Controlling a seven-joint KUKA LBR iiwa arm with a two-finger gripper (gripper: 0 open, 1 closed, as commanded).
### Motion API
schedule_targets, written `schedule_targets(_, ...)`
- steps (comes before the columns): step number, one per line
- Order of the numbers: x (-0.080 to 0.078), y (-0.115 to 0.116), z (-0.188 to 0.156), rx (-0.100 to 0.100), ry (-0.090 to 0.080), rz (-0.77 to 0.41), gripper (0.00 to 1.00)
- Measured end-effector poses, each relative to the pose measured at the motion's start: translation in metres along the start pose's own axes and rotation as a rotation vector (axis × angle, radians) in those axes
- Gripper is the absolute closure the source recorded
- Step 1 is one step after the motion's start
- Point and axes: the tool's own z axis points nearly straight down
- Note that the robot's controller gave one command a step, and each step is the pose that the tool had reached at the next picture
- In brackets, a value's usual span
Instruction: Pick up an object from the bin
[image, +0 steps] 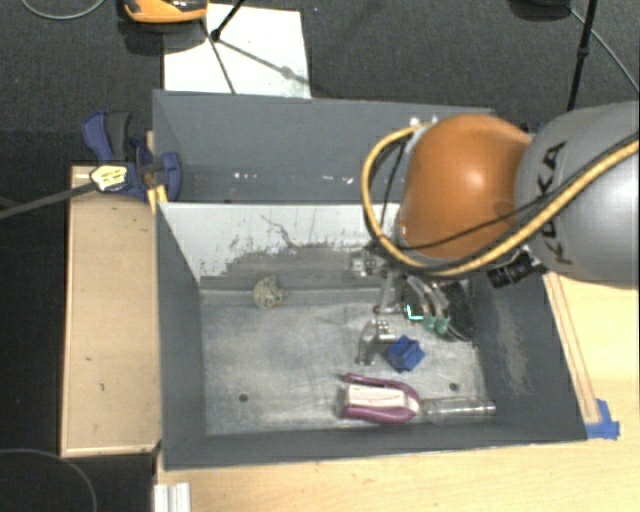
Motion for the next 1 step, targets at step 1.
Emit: schedule_targets(1, 0.0099, -0.0532, 0.0613, 0.003, 0.000, 0.008, 0.00)
